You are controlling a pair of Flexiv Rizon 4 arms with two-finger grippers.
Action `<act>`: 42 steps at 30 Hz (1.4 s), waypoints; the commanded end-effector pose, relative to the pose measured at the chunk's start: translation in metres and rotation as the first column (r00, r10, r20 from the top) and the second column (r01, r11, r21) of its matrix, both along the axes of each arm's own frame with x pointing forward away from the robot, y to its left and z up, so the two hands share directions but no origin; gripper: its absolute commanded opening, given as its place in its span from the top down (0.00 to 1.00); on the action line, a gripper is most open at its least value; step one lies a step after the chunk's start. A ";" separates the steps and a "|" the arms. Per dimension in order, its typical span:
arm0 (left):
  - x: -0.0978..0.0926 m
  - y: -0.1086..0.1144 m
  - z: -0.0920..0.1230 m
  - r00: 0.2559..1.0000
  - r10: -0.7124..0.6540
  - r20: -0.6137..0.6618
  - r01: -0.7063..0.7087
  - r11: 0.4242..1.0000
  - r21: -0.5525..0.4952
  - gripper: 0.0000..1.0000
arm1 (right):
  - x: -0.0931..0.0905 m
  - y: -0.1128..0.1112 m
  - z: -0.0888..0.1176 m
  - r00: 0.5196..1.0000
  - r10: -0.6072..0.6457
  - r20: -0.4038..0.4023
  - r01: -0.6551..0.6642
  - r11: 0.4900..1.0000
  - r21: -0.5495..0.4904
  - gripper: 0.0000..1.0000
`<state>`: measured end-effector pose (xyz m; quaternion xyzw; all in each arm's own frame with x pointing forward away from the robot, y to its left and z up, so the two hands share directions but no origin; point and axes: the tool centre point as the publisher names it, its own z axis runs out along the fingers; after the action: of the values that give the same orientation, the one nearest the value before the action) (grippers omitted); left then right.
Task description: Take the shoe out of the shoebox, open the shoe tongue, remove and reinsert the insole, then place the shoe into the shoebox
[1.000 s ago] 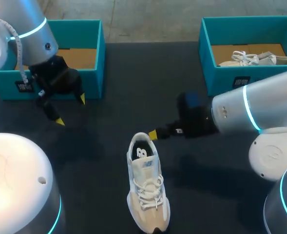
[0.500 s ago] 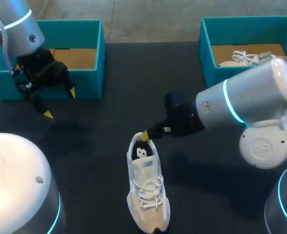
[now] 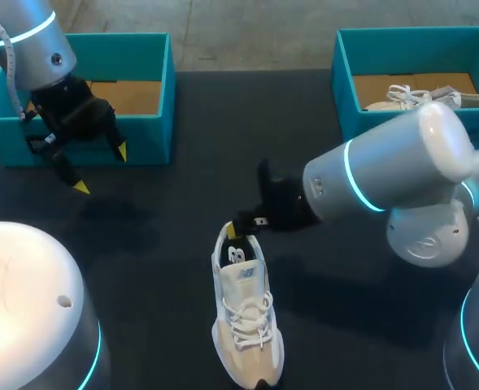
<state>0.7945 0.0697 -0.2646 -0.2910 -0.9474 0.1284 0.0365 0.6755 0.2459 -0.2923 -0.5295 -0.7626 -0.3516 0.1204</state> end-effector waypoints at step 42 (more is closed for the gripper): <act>-0.001 0.000 0.000 1.000 0.000 0.001 0.000 1.000 0.003 0.00 | -0.012 0.018 -0.027 0.975 -0.214 0.061 0.217 0.850 -0.480 1.00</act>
<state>0.7946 0.0696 -0.2648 -0.2910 -0.9474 0.1284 0.0365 0.6653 0.2582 -0.3187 -0.6164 -0.7648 -0.1853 -0.0264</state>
